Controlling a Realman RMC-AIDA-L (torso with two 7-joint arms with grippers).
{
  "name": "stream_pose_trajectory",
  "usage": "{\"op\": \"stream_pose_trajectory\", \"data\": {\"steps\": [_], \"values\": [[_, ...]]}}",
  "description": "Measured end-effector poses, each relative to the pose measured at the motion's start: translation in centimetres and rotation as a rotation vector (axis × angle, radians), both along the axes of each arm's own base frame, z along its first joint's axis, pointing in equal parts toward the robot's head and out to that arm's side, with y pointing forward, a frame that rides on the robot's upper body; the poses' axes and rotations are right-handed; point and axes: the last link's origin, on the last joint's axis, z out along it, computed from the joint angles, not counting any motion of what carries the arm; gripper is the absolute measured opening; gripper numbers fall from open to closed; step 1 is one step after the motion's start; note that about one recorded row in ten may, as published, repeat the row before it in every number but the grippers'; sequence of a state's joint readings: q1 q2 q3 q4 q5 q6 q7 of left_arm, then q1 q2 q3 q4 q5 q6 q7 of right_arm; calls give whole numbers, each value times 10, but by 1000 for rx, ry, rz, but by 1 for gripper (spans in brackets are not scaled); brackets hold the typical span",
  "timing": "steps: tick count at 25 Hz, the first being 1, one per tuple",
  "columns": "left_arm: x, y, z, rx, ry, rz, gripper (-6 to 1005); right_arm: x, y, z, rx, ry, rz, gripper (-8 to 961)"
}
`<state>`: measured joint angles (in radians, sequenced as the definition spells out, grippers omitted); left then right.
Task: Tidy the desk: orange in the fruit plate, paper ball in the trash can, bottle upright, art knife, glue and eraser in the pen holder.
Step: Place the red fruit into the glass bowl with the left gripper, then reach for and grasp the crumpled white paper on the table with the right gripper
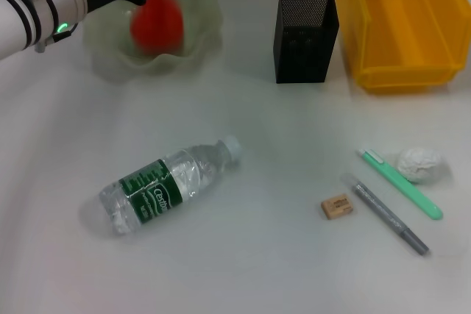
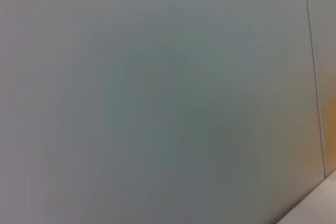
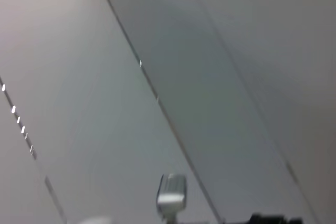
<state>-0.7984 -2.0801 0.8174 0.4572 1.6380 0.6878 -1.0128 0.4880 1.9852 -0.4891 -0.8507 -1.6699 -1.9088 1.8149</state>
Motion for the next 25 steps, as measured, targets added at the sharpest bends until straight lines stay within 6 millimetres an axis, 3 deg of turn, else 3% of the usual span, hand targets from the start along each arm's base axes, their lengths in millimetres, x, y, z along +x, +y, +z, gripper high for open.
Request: {"op": "stream_pose_trajectory", "data": {"steps": [6,12,19,25], "values": [[2,2,-3,-6,29,-1,508,-21,-1,0,-130,-183,-15,690],[3,2,0,11,-5,4,642,-36,-2,4,-200,-526,-252,690],[4,4,3,26,-23,10,642,-30,-8,4,-237,-760,-518,690],[9,7,4,31,-20,1,643,-10,-5,-10,-321,-818,-652,690]]}}
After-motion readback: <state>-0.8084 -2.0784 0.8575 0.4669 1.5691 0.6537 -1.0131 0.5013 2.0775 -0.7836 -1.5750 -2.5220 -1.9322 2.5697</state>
